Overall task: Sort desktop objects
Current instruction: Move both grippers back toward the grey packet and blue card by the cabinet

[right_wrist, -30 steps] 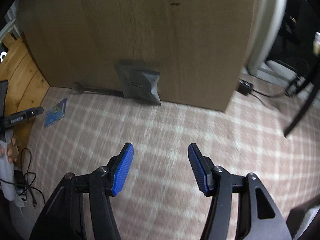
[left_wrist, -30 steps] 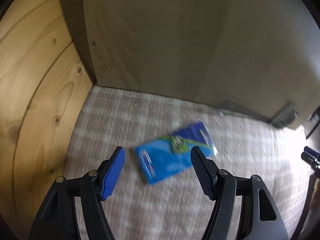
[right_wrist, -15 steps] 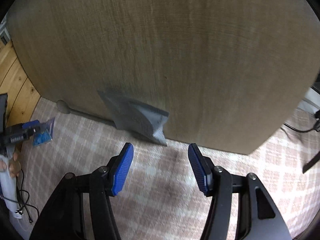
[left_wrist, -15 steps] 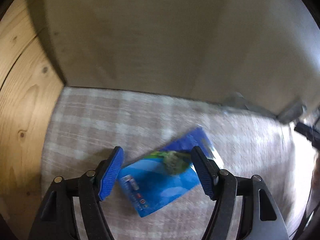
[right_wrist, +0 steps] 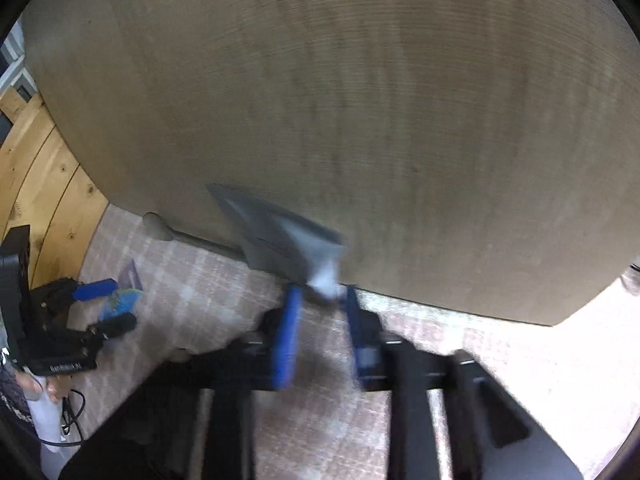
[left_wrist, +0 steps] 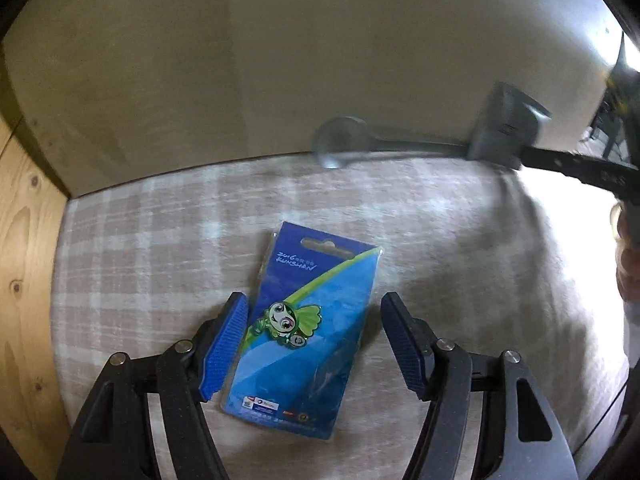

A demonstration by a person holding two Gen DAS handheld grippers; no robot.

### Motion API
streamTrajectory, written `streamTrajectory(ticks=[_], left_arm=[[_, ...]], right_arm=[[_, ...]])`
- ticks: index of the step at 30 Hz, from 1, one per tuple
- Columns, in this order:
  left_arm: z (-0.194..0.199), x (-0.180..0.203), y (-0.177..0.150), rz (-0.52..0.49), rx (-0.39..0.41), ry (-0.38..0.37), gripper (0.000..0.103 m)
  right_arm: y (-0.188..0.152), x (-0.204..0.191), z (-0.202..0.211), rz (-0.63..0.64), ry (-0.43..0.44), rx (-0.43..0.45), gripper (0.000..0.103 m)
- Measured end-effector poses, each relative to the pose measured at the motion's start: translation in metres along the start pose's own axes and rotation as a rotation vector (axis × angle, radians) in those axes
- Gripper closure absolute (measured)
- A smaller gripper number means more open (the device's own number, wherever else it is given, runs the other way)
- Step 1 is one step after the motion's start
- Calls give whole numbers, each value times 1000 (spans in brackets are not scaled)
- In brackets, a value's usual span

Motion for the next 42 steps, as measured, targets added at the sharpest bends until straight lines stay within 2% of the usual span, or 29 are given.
streamTrajectory(ticks=[3, 8, 10, 15, 18, 19, 21, 23, 25, 26, 28, 31, 35, 42], left_arm=[[1, 21, -5, -35, 5, -18, 45], [5, 71, -23, -130, 3, -71, 46], [7, 89, -31, -150, 0, -80, 46], [17, 148, -61, -260, -22, -162, 47], [26, 172, -76, -303, -65, -243, 47], [29, 171, -76, -282, -70, -251, 47], [35, 162, -69, -244, -55, -246, 47], [41, 138, -51, -183, -11, -180, 47], [43, 108, -30, -107, 25, -129, 47], [45, 89, -17, -57, 59, -77, 47], [47, 61, -32, 17, 96, -29, 47], [42, 27, -17, 100, 116, -10, 47], [26, 17, -9, 100, 115, 9, 47], [8, 23, -2, 77, 114, 10, 47]], right_arm=[[4, -4, -1, 37, 10, 0, 95], [-25, -8, 6, 72, 32, -41, 97], [-33, -9, 7, 90, 22, -55, 102], [-68, 8, 17, 76, 12, -109, 102], [-77, 18, 26, 71, 6, -112, 101], [-77, 20, 29, 74, 6, -112, 100], [-73, 23, 32, 62, -1, -109, 88], [-64, 25, 33, 33, 3, -81, 63], [-54, 23, 32, 7, 29, -58, 56], [-48, 19, 29, -2, 47, -51, 55], [-40, 13, 21, -7, 62, -50, 54], [-34, -7, 3, 3, 67, -60, 54], [-30, -15, -9, -3, 83, -67, 54], [-28, -13, -7, -10, 111, -55, 54]])
Point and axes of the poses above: each gripper's, at about its wrist camera, not at the fingertips, and z roughly against the way its jaws point, x to its right, y to its top, the point moved 6 cm from there along -z, roughly the way its jaws point, and after that the axes turned 2 degrees about -z, right-handed, at the moved point
